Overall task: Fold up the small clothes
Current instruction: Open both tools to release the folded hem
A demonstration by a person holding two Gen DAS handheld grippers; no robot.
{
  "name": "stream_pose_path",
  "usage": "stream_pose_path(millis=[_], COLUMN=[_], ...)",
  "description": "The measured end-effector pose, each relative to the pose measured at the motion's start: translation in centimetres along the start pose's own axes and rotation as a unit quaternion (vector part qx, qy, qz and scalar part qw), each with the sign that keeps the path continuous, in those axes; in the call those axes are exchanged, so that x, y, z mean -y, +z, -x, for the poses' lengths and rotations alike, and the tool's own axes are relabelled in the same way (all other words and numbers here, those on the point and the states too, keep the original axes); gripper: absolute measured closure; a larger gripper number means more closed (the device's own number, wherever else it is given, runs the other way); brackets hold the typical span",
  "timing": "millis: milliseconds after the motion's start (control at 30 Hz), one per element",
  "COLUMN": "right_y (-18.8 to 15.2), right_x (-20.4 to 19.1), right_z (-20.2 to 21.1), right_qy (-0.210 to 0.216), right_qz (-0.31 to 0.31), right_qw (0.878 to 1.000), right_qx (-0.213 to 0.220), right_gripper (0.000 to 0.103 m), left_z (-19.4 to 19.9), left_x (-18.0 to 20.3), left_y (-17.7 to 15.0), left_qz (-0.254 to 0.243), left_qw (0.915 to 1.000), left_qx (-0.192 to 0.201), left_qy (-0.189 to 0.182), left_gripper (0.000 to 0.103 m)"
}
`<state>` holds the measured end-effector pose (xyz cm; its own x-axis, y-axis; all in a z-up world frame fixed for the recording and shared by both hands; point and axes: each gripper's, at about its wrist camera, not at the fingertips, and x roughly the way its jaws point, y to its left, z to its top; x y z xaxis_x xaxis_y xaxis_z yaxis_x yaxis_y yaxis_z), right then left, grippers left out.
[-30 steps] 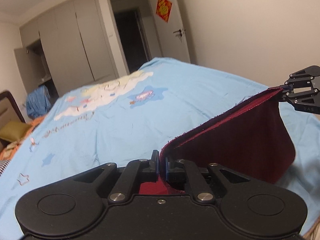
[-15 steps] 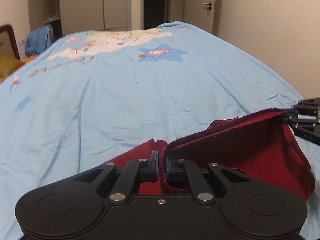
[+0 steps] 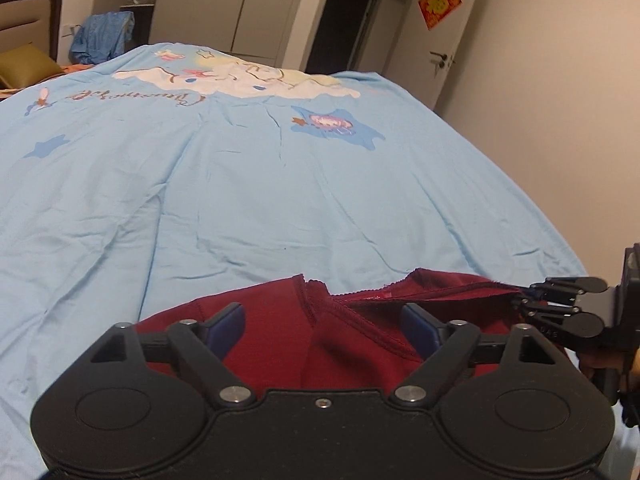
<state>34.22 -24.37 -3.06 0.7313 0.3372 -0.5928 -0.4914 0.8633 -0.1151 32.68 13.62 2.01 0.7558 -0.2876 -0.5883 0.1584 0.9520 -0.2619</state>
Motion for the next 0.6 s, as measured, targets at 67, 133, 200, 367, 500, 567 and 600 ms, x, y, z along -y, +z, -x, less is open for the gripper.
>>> stream_pose_path(millis=[67,133,200,367,500,567,600], right_y=[0.0,0.1,-0.4,-1.8,-2.3,-2.2,-2.1], right_x=[0.3,0.6,1.1,2.2,3.0,3.2,3.3], right_z=[-0.1,-0.2,0.3,1.8,1.9,1.7,1.5], right_qy=[0.001,0.006,0.016,0.031,0.028,0.026,0.026], right_qz=[-0.012,-0.022,-0.034,-0.058,-0.075,-0.082,-0.084], right_qw=[1.0,1.0,0.999,0.998,0.997,0.996,0.996], right_qx=[0.0,0.002,0.007,0.011,0.005,0.004,0.004], right_gripper=[0.084,0.061,0.043,0.037,0.037,0.04,0.04], left_z=[1.3,2.7,3.8,5.1,5.4,5.2,5.2], left_x=[0.3,1.2,2.2,4.1,4.6,4.4,4.2], left_y=[-0.8,-2.2,-3.8,-8.0,-10.0,-10.3,-10.3], left_qz=[-0.009,-0.034,-0.066,-0.126,-0.142,-0.139,-0.135], left_qw=[0.9999,0.9994,0.9978,0.9917,0.9891,0.989,0.9894], left_qx=[0.007,0.01,0.004,-0.016,-0.03,-0.04,-0.043], left_qy=[-0.001,-0.003,-0.001,0.019,0.025,0.032,0.032], left_gripper=[0.009,0.005,0.004,0.007,0.023,0.039,0.056])
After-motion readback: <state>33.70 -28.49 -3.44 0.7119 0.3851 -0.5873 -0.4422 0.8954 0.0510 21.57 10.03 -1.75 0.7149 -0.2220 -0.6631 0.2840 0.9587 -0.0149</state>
